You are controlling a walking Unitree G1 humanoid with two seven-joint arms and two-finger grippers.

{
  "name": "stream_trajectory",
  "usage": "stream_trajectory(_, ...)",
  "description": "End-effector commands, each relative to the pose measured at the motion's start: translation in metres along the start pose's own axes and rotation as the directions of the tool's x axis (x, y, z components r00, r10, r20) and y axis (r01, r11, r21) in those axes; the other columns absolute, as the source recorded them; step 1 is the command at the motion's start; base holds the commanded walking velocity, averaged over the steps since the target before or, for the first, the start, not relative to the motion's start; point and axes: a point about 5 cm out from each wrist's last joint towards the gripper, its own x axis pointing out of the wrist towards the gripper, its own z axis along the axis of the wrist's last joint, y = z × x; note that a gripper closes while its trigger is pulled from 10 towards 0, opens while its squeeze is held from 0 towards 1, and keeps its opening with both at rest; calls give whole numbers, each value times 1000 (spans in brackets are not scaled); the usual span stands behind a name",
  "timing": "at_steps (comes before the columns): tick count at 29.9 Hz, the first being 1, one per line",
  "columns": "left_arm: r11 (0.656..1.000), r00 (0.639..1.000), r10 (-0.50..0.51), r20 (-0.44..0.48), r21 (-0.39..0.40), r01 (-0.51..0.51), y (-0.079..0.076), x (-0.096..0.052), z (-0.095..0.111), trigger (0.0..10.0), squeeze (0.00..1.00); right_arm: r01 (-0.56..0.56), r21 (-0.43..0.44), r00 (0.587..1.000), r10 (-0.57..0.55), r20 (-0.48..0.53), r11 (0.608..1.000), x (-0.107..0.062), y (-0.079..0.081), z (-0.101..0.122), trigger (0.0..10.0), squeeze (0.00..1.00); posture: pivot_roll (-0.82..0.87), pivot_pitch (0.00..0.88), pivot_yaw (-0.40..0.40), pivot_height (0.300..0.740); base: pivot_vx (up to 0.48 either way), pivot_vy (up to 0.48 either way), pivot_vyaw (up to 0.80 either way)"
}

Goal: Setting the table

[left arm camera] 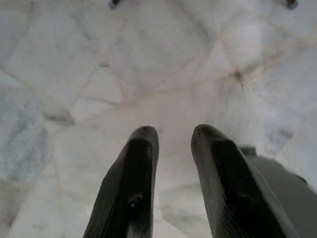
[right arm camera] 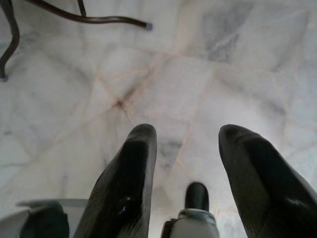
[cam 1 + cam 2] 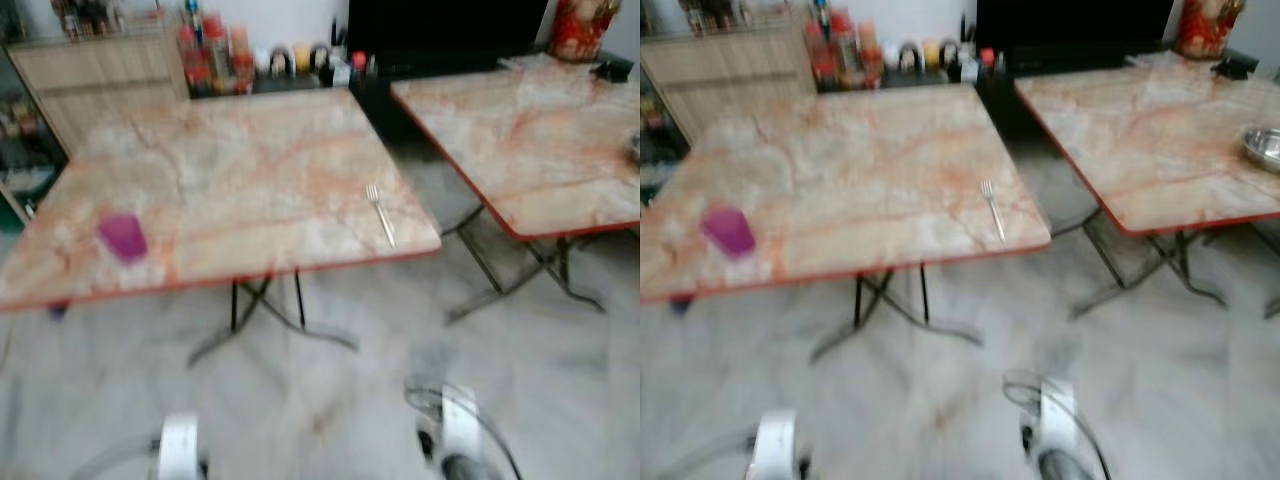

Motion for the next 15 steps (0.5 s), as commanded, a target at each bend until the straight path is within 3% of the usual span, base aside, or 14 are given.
stream_trajectory(1,1000,1000,27,-8,2,-27,10,-1,-1,10000,0,-34,-35,999,34,4,999,0,10,0,10000,0,-3,0,52,732,0,0,469)
stream_trajectory(4,1000,1000,28,-9,3,-28,10,-1,-1,10000,0,-36,-27,999,37,6,999,0,10,-1,10000,0,-1,0,53,732,80,0,694)
stream_trajectory(6,1000,1000,28,-10,2,-28,10,-1,-1,10000,0,-24,14,1000,23,10,1000,0,9,-2,10000,0,0,0,53,732,249,0,0)
stream_trajectory(15,1000,1000,28,-6,3,-28,10,-1,0,10000,0,-23,19,1000,22,18,1000,0,9,-1,10000,0,1,0,54,732,263,0,0)
